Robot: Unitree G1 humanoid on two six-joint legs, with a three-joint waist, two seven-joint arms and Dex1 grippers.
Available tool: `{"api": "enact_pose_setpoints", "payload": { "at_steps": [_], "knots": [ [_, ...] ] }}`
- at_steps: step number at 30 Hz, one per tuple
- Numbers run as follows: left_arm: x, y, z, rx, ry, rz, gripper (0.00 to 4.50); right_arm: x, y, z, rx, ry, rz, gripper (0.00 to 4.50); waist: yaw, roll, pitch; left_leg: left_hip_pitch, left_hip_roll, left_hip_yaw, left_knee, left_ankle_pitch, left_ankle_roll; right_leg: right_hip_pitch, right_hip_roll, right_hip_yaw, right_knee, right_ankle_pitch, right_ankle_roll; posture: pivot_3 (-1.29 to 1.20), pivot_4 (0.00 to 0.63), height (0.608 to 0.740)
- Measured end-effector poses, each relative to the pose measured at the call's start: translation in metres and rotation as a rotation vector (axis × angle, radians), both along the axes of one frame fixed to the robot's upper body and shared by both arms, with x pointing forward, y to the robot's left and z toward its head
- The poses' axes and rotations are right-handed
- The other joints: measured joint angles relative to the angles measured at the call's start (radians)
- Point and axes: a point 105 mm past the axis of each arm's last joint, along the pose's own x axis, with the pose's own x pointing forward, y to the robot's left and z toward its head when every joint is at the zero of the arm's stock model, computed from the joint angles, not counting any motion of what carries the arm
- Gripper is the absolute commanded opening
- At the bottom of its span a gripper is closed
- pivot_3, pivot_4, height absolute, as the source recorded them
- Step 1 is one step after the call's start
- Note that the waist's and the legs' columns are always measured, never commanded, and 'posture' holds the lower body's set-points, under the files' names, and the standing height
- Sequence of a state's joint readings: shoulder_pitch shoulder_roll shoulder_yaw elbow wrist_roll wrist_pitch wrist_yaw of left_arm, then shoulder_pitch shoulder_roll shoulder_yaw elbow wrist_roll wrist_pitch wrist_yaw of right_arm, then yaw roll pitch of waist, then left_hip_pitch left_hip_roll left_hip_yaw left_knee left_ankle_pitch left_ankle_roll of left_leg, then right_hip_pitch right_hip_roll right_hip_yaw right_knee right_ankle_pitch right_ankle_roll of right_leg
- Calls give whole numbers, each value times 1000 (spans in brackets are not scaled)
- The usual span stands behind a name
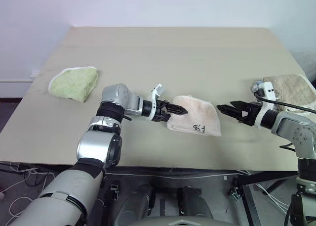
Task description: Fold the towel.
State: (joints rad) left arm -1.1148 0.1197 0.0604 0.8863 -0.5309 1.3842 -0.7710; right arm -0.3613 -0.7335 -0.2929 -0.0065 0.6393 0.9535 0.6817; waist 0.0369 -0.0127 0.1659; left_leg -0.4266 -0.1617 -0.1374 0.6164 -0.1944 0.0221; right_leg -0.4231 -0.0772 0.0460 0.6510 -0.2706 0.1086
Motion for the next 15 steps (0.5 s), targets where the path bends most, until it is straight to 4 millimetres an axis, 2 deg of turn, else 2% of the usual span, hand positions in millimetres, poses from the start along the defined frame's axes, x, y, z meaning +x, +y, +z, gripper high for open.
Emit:
{"api": "enact_pose_setpoints", "payload": {
  "at_steps": [1, 3, 15],
  "knots": [
    [-2, -3, 1, -6, -4, -18, 4110, 0, 0, 0, -4, -3, -3, 4500, 0, 0, 0, 0, 0, 0, 0, 1, 0, 0, 0, 0, 0, 0, 0, 0, 150, 740],
    [-4, -10, 0, -12, -15, -37, 4495, 1, -2, 0, -13, -8, -12, 4500, 0, 0, 0, 0, 0, 0, 0, 0, 0, 0, 0, 0, 0, 0, 0, 0, 150, 740],
    [3, -25, -5, -19, 6, 43, 4495, 4, -7, 0, -42, -30, -45, 4500, 2, 0, 0, 0, 0, 0, 4, -1, 1, 2, 0, 0, 1, 1, 1, 0, 150, 740]
  ]
}}
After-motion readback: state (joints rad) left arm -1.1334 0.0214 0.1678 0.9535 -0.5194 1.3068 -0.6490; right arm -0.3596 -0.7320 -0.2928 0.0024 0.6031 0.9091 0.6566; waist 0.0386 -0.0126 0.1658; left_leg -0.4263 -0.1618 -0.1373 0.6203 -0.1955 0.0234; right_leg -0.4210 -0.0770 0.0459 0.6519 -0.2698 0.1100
